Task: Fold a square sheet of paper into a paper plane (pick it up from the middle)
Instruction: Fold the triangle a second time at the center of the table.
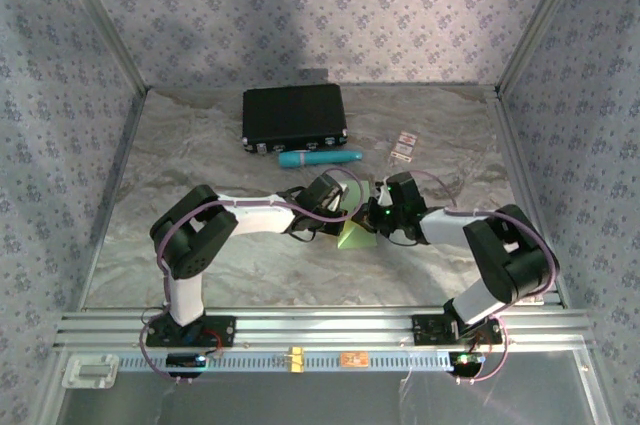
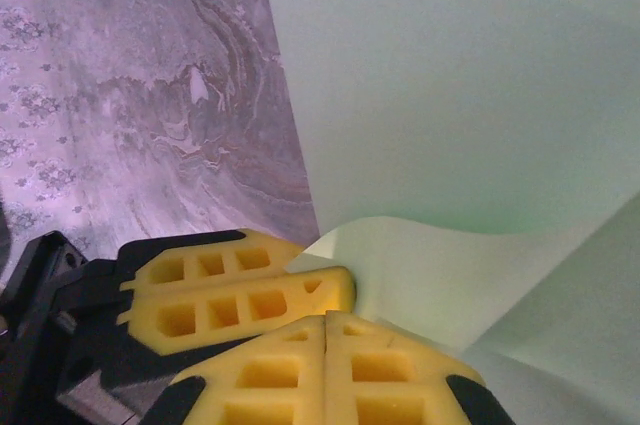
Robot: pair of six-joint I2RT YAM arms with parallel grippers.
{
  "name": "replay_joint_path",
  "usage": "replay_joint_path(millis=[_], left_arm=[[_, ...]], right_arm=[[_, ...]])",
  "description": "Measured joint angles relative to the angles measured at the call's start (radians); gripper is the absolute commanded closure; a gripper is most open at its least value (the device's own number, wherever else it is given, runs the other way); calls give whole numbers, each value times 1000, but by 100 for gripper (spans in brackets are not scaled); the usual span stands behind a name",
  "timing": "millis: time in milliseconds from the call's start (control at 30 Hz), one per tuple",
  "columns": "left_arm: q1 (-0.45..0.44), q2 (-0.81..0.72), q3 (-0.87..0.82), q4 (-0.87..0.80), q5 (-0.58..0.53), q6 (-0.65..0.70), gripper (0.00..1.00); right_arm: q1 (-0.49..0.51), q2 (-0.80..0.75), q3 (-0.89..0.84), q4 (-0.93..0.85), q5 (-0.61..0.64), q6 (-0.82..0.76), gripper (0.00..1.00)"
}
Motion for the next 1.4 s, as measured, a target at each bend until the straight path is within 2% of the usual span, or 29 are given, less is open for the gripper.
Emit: replay_joint_path(millis=[533,800,1167,1400], left_arm=[[0,0,0,-1,0,4,100],[0,0,0,-1,0,11,100],[0,0,0,-1,0,12,100],[0,0,0,-1,0,15,100]], right_arm=[[-23,45,-68,75,-8,3,98],[-48,-15,-35,5,4,-10,97],[-70,65,0,-13,37,-31,97],[-90,51,2,-32,31,-34,96]])
